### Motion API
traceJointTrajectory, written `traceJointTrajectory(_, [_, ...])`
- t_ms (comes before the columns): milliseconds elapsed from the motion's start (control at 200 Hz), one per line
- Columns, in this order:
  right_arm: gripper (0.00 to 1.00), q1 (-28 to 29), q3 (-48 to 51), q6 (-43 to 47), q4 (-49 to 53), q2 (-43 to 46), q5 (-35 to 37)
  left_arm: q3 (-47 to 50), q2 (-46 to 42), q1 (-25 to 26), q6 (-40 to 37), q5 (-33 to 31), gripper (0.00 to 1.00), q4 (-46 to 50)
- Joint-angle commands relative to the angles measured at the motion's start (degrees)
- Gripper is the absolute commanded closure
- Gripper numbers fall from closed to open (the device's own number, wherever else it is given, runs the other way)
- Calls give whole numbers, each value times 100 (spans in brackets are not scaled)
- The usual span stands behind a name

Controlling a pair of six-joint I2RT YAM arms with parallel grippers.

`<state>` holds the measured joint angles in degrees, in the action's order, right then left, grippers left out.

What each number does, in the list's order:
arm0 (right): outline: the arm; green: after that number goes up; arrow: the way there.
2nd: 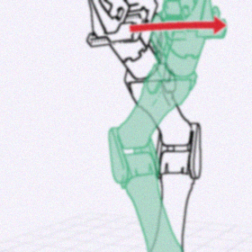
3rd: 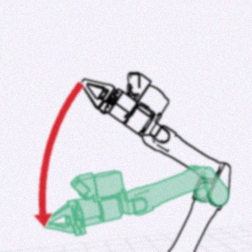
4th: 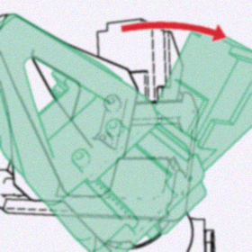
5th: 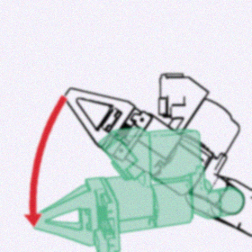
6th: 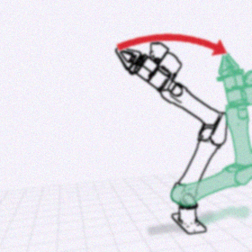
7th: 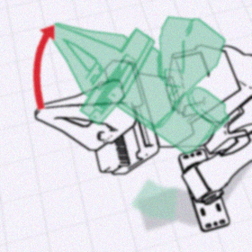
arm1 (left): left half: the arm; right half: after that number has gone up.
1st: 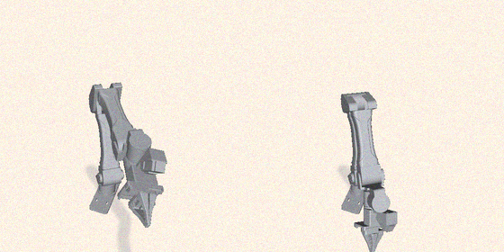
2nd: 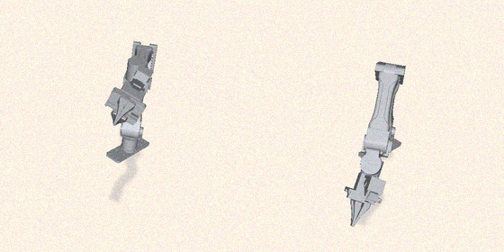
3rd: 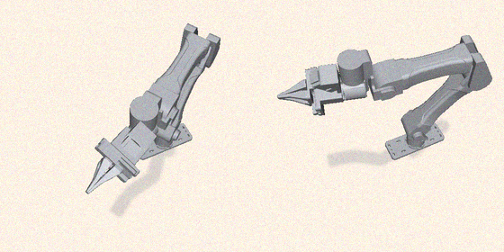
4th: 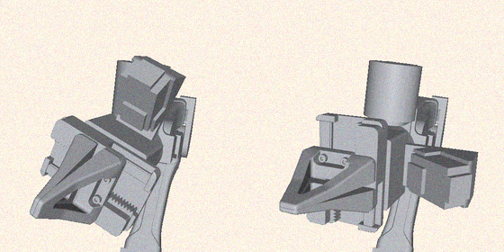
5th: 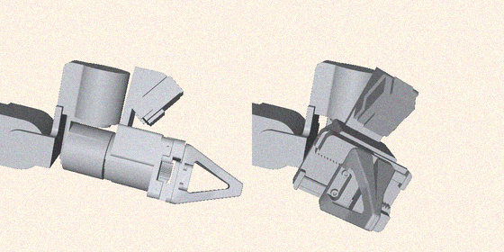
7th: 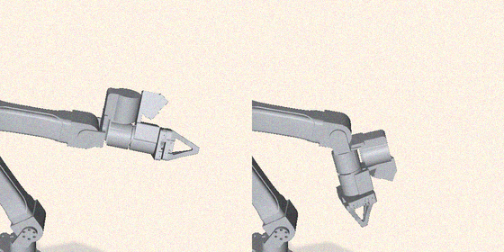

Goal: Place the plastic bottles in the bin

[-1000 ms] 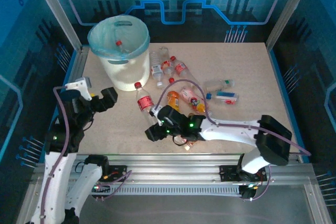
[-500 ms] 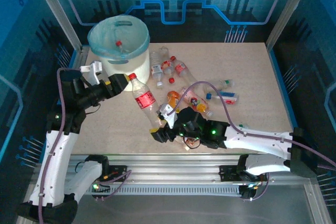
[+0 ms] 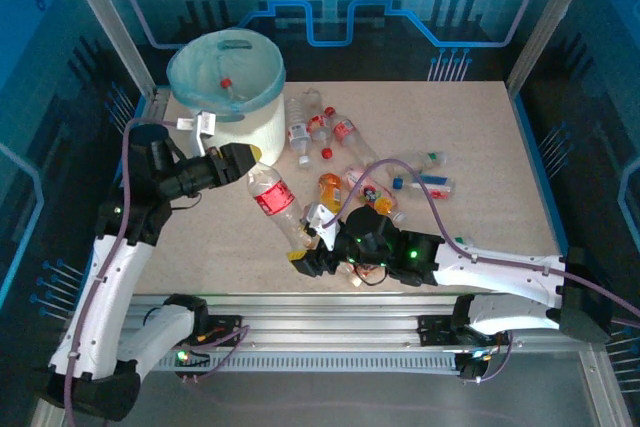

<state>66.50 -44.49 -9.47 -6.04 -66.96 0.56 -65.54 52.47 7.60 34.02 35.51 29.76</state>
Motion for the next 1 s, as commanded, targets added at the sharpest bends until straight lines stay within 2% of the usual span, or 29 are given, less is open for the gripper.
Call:
traceJointTrajectory(0, [35, 87, -42, 121, -161, 97, -67, -228, 68, 73, -114, 110, 60, 183])
traceJointTrajectory(165, [29, 96, -100, 61, -37, 78, 273, -292, 93, 84, -190, 18, 79, 269])
traceJointTrajectory(340, [10, 96, -209, 46, 204, 133, 650, -505, 71, 80, -220, -370, 97, 415])
traceJointTrajectory(405, [4, 98, -301, -57, 302, 227, 942, -699, 79, 84, -254, -722, 97, 471])
traceJointTrajectory(445, [0, 85, -466, -307, 493, 277, 1413, -849, 92, 84, -255, -1019, 100, 479])
traceJointTrajectory(500, [0, -8, -866, -727, 892, 323, 1921, -1066, 133, 83, -234, -1407, 100, 430])
traceJointTrajectory(645, [0, -254, -1591, -782, 1296, 376, 1781, -1728, 417, 75, -186, -2117, 100, 95])
traceJointTrajectory(875, [0, -787, -2515, -869, 1435, 68, 1546, -2793, 1200, 76, -157, -2377, 100, -609])
traceJointTrajectory(995, [0, -1057, -3222, -1081, 1733, -322, 1496, -3188, 1574, 75, -161, -2777, 100, -915])
